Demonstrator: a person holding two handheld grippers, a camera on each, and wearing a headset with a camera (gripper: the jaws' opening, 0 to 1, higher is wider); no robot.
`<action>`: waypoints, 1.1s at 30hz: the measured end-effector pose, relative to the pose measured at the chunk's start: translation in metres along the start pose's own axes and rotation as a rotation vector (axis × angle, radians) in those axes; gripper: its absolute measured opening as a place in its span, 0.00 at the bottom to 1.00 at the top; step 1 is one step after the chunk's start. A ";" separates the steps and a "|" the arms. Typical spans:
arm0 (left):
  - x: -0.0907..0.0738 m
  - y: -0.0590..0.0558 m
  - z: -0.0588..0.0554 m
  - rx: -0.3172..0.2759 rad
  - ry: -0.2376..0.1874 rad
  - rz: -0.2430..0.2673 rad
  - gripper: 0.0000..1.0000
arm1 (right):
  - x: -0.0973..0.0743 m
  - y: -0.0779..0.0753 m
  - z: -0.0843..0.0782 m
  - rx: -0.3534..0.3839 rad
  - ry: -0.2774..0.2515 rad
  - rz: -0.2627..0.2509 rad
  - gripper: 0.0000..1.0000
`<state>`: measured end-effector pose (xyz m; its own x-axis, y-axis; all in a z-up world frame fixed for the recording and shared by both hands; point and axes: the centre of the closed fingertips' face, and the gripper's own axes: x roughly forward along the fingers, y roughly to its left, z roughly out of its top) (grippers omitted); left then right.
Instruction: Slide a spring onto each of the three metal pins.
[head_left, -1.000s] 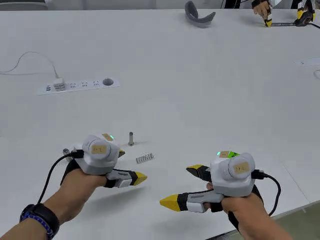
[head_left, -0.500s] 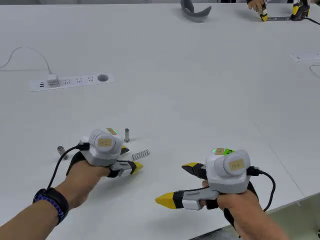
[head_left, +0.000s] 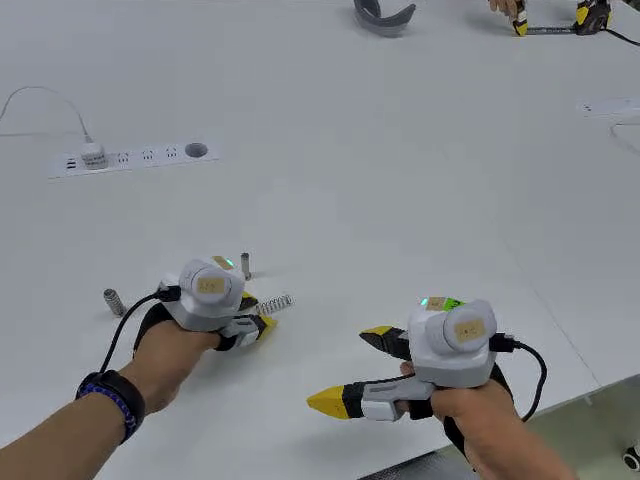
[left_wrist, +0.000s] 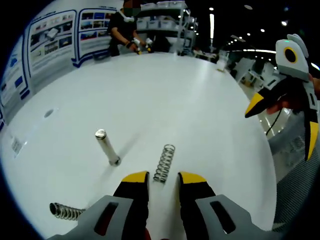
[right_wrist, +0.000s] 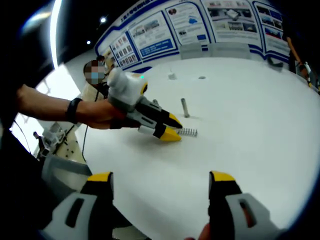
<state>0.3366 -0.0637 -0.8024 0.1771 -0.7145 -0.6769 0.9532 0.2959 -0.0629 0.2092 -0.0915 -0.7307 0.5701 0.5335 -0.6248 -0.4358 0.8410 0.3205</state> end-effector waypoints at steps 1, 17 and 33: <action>0.000 0.000 0.000 0.021 0.007 0.007 0.22 | 0.000 0.000 0.000 0.000 0.000 -0.001 0.79; -0.001 -0.003 -0.001 -0.019 0.002 0.018 0.10 | -0.002 -0.002 0.004 0.008 -0.017 -0.005 0.79; -0.029 -0.008 -0.027 -0.142 -0.006 0.040 0.10 | 0.003 0.006 0.001 0.004 -0.010 0.013 0.79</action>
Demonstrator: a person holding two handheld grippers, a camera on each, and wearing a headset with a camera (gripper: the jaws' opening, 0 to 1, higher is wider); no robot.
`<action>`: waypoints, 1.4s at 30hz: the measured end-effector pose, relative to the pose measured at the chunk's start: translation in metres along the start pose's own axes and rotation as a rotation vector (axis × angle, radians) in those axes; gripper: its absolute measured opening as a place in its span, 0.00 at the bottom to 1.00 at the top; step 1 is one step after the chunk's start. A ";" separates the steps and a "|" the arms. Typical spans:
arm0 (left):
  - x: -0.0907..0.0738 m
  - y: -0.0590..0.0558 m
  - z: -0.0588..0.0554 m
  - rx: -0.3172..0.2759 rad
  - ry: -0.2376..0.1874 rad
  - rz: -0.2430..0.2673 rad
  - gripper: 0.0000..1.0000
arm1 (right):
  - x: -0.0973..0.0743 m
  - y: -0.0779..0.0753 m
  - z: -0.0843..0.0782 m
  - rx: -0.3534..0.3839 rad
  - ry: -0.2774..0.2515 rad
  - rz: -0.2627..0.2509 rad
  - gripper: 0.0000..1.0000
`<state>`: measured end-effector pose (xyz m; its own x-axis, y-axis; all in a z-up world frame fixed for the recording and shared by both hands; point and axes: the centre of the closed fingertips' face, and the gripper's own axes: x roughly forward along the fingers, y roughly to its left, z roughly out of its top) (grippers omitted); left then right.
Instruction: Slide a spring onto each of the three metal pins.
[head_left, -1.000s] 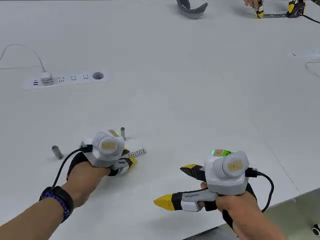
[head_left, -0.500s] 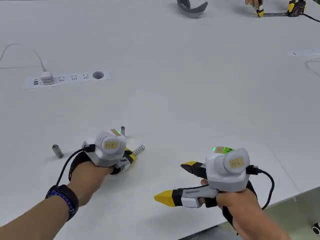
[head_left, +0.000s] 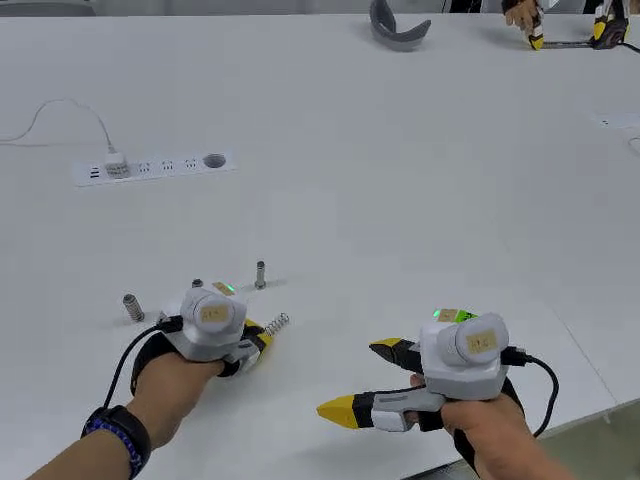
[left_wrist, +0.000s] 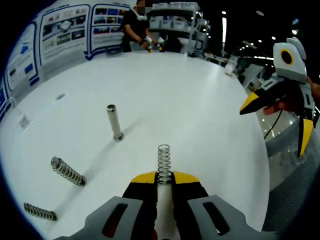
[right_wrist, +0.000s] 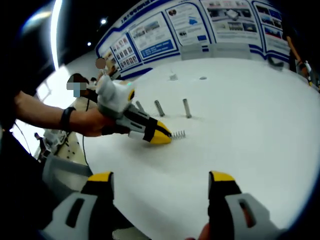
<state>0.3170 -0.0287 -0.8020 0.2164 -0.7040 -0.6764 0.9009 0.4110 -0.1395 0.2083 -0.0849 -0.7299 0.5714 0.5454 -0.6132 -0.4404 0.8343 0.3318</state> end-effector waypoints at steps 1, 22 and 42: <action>-0.003 0.001 -0.003 -0.006 -0.001 0.005 0.10 | 0.001 0.001 -0.001 -0.001 0.002 0.002 0.79; -0.061 0.002 -0.040 -0.033 -0.021 0.060 0.10 | 0.009 0.013 -0.007 -0.005 0.022 0.046 0.77; -0.114 -0.006 -0.057 -0.098 -0.068 0.136 0.10 | 0.026 0.036 0.002 0.010 0.011 0.144 0.74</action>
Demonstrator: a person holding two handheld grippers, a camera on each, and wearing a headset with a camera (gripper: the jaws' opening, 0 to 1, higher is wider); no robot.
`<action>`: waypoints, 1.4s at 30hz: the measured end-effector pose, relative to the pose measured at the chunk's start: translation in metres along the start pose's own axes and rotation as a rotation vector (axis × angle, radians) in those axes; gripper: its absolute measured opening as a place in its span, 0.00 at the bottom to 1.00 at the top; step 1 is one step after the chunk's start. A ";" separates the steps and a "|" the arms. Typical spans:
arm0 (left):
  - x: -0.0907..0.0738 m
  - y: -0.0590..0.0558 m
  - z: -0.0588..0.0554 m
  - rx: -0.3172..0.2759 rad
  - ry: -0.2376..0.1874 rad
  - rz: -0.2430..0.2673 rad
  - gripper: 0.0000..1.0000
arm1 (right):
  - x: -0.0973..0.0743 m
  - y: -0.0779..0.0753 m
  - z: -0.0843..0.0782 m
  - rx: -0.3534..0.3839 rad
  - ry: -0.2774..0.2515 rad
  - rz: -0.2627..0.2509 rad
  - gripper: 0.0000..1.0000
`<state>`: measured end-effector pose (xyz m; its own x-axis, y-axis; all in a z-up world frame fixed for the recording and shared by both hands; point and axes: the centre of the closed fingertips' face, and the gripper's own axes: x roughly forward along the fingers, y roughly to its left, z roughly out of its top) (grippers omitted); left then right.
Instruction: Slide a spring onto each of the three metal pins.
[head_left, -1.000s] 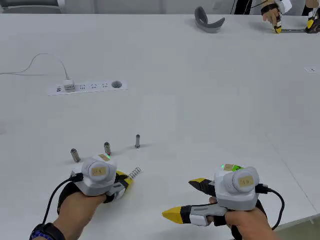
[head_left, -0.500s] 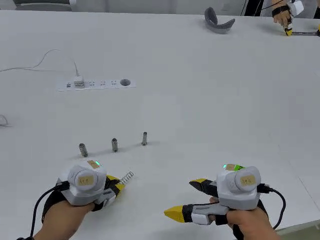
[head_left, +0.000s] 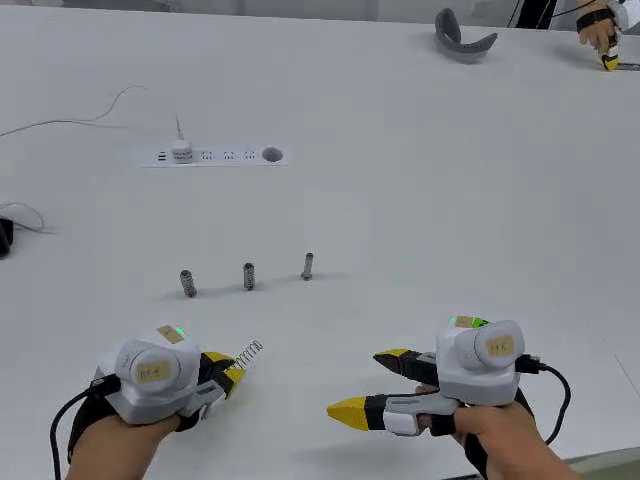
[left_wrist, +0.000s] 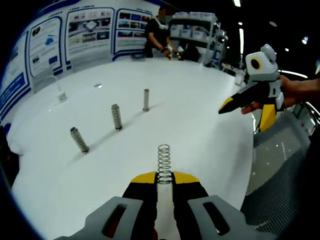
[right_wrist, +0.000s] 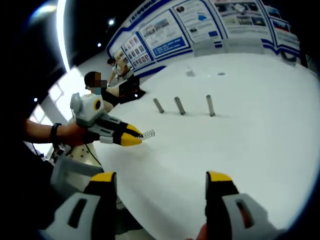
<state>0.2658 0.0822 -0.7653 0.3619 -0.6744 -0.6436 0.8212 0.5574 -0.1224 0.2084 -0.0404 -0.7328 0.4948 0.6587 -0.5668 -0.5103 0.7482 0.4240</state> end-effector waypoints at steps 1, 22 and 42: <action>-0.002 0.000 0.001 -0.001 -0.003 0.001 0.10 | 0.001 0.001 0.001 -0.001 0.001 0.003 0.74; -0.028 -0.022 0.036 0.047 -0.084 -0.012 0.10 | 0.023 0.025 0.032 0.026 -0.058 0.113 0.66; -0.026 -0.056 0.061 0.136 -0.124 -0.084 0.10 | 0.038 0.043 0.065 0.073 -0.094 0.238 0.43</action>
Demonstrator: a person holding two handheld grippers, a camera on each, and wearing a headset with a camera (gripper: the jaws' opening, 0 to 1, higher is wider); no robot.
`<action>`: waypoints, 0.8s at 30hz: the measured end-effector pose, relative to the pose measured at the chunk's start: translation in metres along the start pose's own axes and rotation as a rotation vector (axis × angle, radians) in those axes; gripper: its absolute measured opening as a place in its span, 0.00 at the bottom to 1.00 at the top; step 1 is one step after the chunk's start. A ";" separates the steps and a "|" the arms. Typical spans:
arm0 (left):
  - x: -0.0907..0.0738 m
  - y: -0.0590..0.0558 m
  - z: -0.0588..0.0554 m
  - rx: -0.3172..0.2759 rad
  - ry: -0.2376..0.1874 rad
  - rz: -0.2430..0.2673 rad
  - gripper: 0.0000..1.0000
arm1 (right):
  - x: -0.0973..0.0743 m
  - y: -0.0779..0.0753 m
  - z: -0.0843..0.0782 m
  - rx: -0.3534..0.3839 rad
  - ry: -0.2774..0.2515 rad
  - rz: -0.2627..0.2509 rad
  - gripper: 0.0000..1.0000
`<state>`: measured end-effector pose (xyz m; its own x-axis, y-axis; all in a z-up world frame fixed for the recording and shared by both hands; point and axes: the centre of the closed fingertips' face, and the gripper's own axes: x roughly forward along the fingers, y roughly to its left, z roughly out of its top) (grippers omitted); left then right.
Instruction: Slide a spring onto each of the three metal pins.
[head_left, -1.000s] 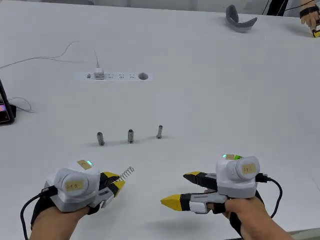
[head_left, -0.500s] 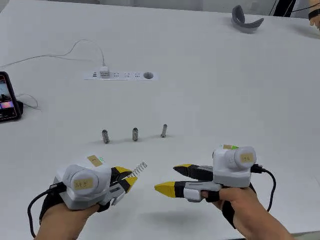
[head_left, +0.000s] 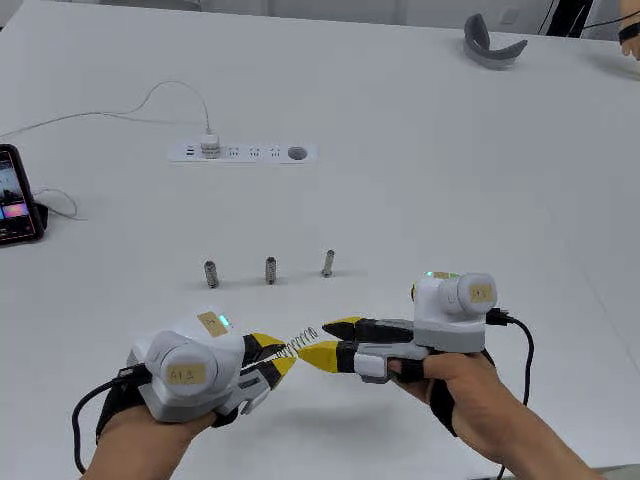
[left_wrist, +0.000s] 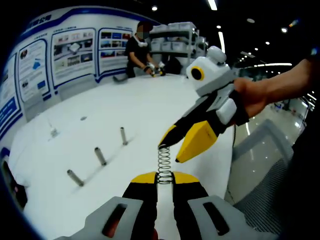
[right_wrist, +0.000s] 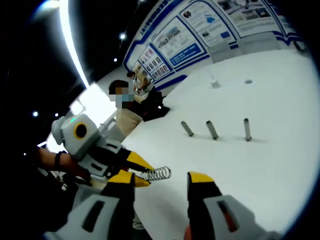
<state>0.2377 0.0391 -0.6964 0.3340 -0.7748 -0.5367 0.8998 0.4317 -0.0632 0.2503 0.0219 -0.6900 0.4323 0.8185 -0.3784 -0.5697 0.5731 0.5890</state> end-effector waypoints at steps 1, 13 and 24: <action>0.000 -0.001 0.001 0.002 -0.001 -0.002 0.10 | 0.000 0.000 0.000 0.005 0.001 0.004 0.41; 0.001 -0.005 0.004 0.018 -0.004 -0.025 0.10 | 0.002 0.005 0.003 0.095 -0.001 0.070 0.24; 0.003 -0.004 0.005 0.035 0.002 -0.049 0.10 | -0.001 0.005 0.008 0.104 -0.005 0.078 0.14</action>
<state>0.2364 0.0331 -0.6935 0.2887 -0.7937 -0.5355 0.9243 0.3769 -0.0603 0.2528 0.0234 -0.6808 0.3929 0.8601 -0.3255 -0.5264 0.5005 0.6873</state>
